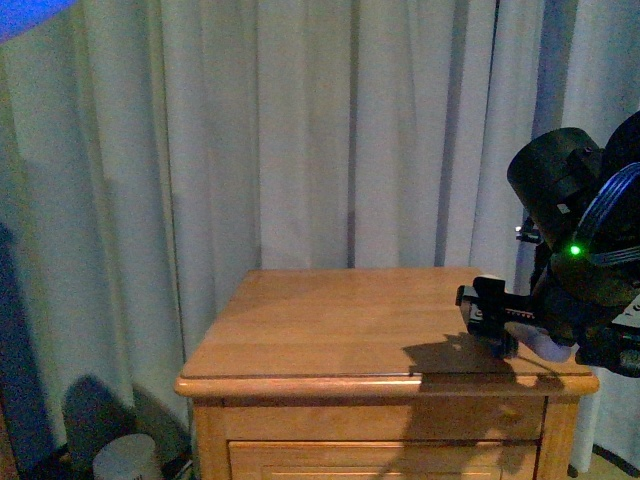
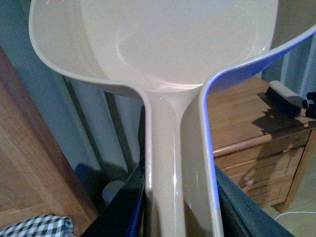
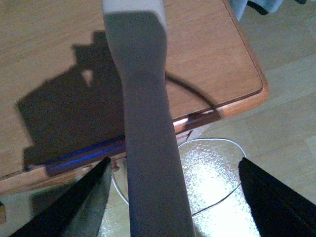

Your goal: Clean up trash

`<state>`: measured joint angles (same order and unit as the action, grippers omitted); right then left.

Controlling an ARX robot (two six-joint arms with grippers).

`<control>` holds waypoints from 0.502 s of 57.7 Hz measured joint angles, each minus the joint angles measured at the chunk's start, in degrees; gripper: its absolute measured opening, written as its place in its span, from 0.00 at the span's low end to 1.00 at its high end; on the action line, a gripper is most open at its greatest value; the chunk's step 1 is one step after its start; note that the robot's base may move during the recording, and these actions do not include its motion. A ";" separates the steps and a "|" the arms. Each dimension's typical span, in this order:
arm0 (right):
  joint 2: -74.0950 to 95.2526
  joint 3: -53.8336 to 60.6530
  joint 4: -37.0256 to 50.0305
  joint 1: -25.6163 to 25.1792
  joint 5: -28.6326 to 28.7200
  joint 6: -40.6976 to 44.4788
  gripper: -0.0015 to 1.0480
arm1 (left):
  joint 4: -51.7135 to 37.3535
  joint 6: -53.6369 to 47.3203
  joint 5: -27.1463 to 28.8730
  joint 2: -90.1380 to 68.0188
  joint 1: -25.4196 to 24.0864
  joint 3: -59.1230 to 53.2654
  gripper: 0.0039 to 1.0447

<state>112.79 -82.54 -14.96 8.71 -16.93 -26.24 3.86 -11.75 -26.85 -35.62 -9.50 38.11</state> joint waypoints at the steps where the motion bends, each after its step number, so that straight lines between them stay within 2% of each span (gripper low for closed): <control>1: 0.00 0.00 0.07 0.02 0.02 0.07 0.61 | 0.00 0.00 0.00 0.00 0.00 0.00 0.27; 11: 0.00 0.00 1.09 -0.09 0.48 0.66 0.36 | 0.00 0.00 -0.02 0.00 0.00 0.00 0.27; 15: 0.00 0.42 2.27 -0.37 0.94 1.53 0.23 | 0.00 0.00 -0.02 0.00 0.00 0.00 0.27; 29: -2.80 4.31 6.58 -1.22 0.70 4.07 0.22 | 0.00 0.02 -0.02 0.02 0.00 0.00 0.27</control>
<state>110.00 -78.24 -8.38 7.49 -16.23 -22.17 3.86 -11.73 -26.87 -35.59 -9.50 38.11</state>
